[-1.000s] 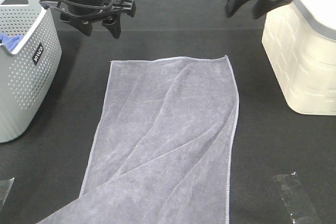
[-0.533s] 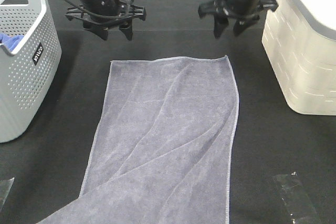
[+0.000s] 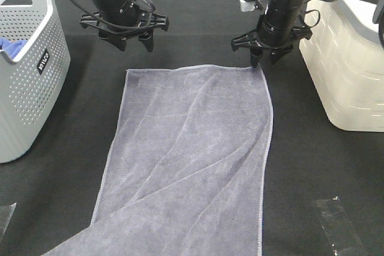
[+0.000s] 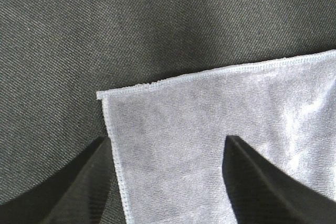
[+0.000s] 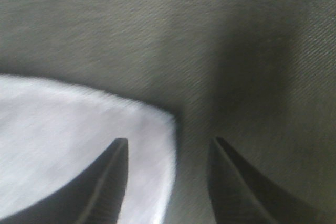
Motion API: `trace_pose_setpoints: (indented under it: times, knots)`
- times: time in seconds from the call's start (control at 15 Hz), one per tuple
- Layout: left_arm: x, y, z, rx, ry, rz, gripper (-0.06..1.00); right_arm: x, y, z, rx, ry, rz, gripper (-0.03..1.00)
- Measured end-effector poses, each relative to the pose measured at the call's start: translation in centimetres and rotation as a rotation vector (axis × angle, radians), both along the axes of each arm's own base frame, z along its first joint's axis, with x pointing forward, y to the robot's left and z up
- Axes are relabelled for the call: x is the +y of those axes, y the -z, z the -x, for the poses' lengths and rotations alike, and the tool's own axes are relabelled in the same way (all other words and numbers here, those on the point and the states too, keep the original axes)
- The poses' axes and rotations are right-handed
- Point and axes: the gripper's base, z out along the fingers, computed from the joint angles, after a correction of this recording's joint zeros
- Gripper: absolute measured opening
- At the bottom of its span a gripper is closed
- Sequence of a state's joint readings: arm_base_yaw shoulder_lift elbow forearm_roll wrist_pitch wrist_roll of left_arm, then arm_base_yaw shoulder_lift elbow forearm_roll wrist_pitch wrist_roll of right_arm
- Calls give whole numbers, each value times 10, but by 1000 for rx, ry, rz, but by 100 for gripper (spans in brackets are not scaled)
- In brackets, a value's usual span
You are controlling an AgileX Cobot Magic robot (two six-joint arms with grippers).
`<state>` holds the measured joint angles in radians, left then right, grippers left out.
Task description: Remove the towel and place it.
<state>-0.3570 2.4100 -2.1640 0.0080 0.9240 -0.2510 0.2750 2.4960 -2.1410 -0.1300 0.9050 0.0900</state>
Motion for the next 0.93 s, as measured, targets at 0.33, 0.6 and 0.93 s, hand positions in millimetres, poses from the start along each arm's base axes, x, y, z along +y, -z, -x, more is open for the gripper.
trace_pose_setpoints:
  times: [0.33,0.6,0.93]
  knots:
    - [0,0,0,-3,11,-6,59,1,29,-4,7,-4,2,36]
    - [0,1,-1,-8,11,-4,59,3,29,-5,1,-6,-4,11]
    - [3,36,-10,2,-43,-66,59,3,28,-5,0,-7,0,0]
